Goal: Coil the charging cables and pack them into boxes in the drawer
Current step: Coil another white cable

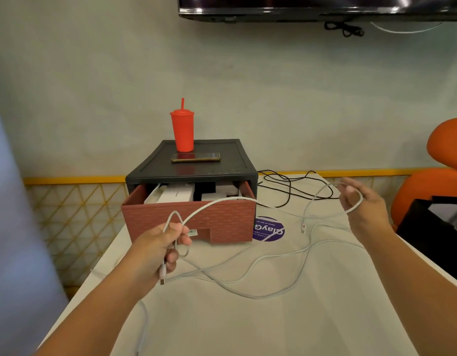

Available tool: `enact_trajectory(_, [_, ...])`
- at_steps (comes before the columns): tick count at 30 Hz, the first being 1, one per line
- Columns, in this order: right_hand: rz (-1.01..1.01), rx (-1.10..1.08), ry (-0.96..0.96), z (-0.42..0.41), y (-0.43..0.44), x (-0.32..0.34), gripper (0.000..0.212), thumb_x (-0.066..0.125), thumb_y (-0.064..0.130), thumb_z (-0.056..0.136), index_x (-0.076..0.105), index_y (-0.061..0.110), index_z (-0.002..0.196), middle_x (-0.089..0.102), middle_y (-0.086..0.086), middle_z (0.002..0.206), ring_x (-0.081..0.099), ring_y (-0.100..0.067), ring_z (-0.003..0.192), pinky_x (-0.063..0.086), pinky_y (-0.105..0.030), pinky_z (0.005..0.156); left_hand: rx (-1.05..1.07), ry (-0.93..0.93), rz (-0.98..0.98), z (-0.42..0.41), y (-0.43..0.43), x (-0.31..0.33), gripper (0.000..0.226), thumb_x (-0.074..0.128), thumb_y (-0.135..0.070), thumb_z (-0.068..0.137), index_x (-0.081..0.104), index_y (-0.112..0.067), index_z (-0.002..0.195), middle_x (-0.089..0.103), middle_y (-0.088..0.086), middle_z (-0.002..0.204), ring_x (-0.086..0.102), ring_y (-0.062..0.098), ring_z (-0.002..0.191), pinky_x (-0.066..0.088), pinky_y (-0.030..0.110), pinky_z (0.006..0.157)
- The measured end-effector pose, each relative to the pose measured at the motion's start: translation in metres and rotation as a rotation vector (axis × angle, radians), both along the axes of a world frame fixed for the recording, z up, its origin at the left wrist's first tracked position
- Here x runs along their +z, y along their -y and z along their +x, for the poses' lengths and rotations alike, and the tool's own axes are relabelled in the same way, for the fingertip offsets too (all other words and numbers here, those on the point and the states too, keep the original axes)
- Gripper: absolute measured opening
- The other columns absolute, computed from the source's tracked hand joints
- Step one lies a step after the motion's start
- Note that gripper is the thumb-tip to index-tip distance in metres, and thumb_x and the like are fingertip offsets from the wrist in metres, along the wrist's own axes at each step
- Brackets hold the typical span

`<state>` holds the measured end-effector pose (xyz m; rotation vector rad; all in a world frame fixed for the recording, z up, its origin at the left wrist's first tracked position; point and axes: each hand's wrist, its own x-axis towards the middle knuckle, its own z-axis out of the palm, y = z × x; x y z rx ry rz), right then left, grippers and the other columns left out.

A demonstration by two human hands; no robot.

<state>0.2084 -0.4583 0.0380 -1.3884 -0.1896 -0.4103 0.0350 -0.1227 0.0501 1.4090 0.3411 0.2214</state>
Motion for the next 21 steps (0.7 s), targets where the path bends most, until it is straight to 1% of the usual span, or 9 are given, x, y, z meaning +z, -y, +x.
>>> enact_trajectory(2, [-0.386, -0.056, -0.142, 0.0, -0.004, -0.008, 0.02, 0.059, 0.011, 0.089, 0.066, 0.007, 0.107, 0.067, -0.009, 0.103, 0.058, -0.028, 0.112, 0.045, -0.029, 0.091, 0.002, 0.002, 0.006, 0.0, 0.0, 0.0, 0.021, 0.046, -0.019, 0.097, 0.059, -0.008, 0.084, 0.061, 0.001, 0.061, 0.034, 0.005, 0.034, 0.028, 0.015, 0.032])
enact_trajectory(4, [-0.761, -0.218, -0.165, 0.006, -0.005, -0.023, 0.028, 0.047, -0.006, 0.089, 0.069, 0.004, 0.103, 0.062, -0.015, 0.118, 0.054, -0.032, 0.115, 0.039, -0.034, 0.098, -0.007, 0.002, 0.021, -0.001, 0.002, 0.001, 0.021, 0.046, -0.018, 0.097, 0.059, -0.008, 0.084, 0.061, 0.001, 0.061, 0.034, 0.005, 0.035, 0.028, 0.015, 0.033])
enact_trajectory(5, [-0.809, -0.289, -0.138, 0.005, -0.004, -0.026, 0.031, 0.044, -0.007, 0.089, 0.068, 0.003, 0.105, 0.059, -0.013, 0.125, 0.052, -0.031, 0.116, 0.037, -0.033, 0.099, -0.014, -0.002, 0.037, -0.001, 0.003, 0.001, 0.02, 0.046, -0.018, 0.097, 0.059, -0.008, 0.084, 0.061, 0.001, 0.062, 0.034, 0.006, 0.035, 0.028, 0.015, 0.033])
enact_trajectory(9, [-0.723, -0.528, -0.031, -0.001, 0.004, -0.026, 0.032, 0.044, -0.003, 0.091, 0.062, 0.0, 0.117, 0.047, -0.013, 0.137, 0.05, -0.033, 0.118, 0.04, -0.039, 0.1, -0.017, 0.006, 0.094, -0.003, 0.004, -0.001, 0.021, 0.046, -0.018, 0.097, 0.06, -0.008, 0.085, 0.062, 0.002, 0.067, 0.035, 0.007, 0.036, 0.029, 0.016, 0.035])
enact_trajectory(10, [-0.772, -0.538, 0.01, 0.0, 0.006, -0.029, 0.031, 0.045, -0.003, 0.09, 0.061, 0.0, 0.118, 0.046, -0.014, 0.138, 0.05, -0.034, 0.117, 0.041, -0.039, 0.098, -0.016, 0.014, 0.106, -0.003, 0.004, -0.001, 0.021, 0.046, -0.017, 0.097, 0.06, -0.008, 0.084, 0.062, 0.002, 0.067, 0.035, 0.007, 0.036, 0.03, 0.016, 0.035])
enact_trajectory(12, [-1.041, -0.477, 0.015, 0.002, 0.011, -0.036, 0.031, 0.046, -0.004, 0.089, 0.061, 0.001, 0.116, 0.044, -0.016, 0.137, 0.049, -0.034, 0.119, 0.042, -0.037, 0.093, -0.015, 0.031, 0.123, -0.003, 0.003, 0.0, 0.022, 0.046, -0.017, 0.097, 0.06, -0.008, 0.083, 0.063, 0.002, 0.066, 0.035, 0.007, 0.036, 0.029, 0.016, 0.035])
enact_trajectory(14, [-1.255, -0.374, -0.148, 0.003, 0.015, -0.043, 0.035, 0.045, -0.003, 0.088, 0.059, 0.003, 0.119, 0.045, -0.014, 0.136, 0.049, -0.031, 0.12, 0.041, -0.035, 0.094, -0.015, 0.039, 0.126, -0.003, 0.004, 0.0, 0.022, 0.045, -0.016, 0.097, 0.06, -0.008, 0.083, 0.063, 0.002, 0.067, 0.035, 0.007, 0.035, 0.029, 0.016, 0.035])
enact_trajectory(18, [-1.44, -0.296, -0.472, -0.006, 0.022, -0.053, 0.035, 0.038, 0.004, 0.092, 0.052, 0.007, 0.125, 0.05, -0.009, 0.129, 0.045, -0.021, 0.122, 0.039, -0.026, 0.099, -0.059, 0.011, 0.183, -0.007, 0.012, -0.006, 0.019, 0.048, -0.016, 0.096, 0.062, -0.007, 0.087, 0.068, 0.0, 0.07, 0.036, 0.007, 0.037, 0.03, 0.016, 0.036])
enact_trajectory(21, [-1.452, -0.216, -0.653, -0.009, 0.024, -0.065, 0.045, 0.035, 0.009, 0.093, 0.041, 0.013, 0.137, 0.035, -0.013, 0.144, 0.036, -0.027, 0.132, 0.034, -0.038, 0.108, -0.121, -0.04, 0.264, -0.01, 0.023, -0.015, 0.016, 0.049, -0.014, 0.095, 0.062, -0.007, 0.089, 0.07, 0.001, 0.074, 0.037, 0.008, 0.036, 0.029, 0.015, 0.033])
